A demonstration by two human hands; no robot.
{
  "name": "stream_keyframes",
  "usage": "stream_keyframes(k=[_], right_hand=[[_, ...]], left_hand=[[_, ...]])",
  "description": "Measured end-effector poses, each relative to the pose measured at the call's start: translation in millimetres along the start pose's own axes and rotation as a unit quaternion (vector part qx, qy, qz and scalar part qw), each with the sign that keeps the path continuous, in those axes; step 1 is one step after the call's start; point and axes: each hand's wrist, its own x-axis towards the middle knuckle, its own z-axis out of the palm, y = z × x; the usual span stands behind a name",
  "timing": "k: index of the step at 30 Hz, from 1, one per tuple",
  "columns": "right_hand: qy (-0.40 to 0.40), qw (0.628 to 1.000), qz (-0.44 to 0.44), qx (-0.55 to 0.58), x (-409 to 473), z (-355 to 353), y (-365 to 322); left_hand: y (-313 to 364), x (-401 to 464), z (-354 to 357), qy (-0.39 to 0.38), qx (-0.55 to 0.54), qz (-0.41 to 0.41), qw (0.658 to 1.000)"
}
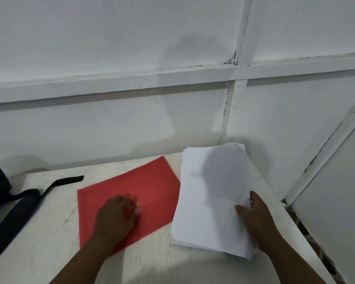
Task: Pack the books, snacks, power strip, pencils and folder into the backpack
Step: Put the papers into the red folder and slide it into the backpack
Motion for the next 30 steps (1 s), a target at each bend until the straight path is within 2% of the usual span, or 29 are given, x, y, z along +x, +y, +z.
stream_keyframes(k=[3, 8, 10, 13, 15, 22, 25, 27, 30], right_hand=[[-0.002, 1.000, 0.010, -0.012, 3.9, 4.6, 5.4], [0.006, 1.000, 0.014, -0.016, 7.7, 11.2, 2.8], [0.006, 1.000, 0.009, -0.012, 10.1, 14.3, -0.6], [0.016, 1.000, 0.001, 0.000, 10.9, 16.9, -6.8], [0.027, 1.000, -0.001, 0.004, 11.0, 19.0, -9.8], [0.058, 0.998, -0.002, 0.020, -1.1, 28.3, -20.9], [0.082, 0.996, 0.002, 0.028, -4.7, 26.1, -25.1], [0.100, 0.994, 0.006, 0.044, -6.6, 23.5, -29.5], [0.134, 0.988, -0.003, 0.081, -13.0, 23.0, -40.8]], left_hand=[[-4.6, -8.1, -0.7, -0.084, 0.058, -0.031, 0.994], [11.7, -9.5, -0.8, -0.131, 0.089, -0.090, 0.983], [8.9, -10.4, 4.9, -0.114, 0.052, -0.074, 0.989], [-1.1, -14.9, 13.2, -0.014, -0.035, -0.042, 0.998], [-8.7, -16.7, 17.6, 0.015, -0.048, -0.014, 0.999], [-20.0, -11.5, 10.3, -0.056, -0.113, -0.013, 0.992], [-11.2, -11.7, 2.5, -0.051, -0.140, -0.007, 0.989], [-3.0, -13.3, -0.7, -0.070, -0.128, 0.026, 0.989], [11.9, -18.4, 1.7, -0.150, -0.048, 0.041, 0.987]])
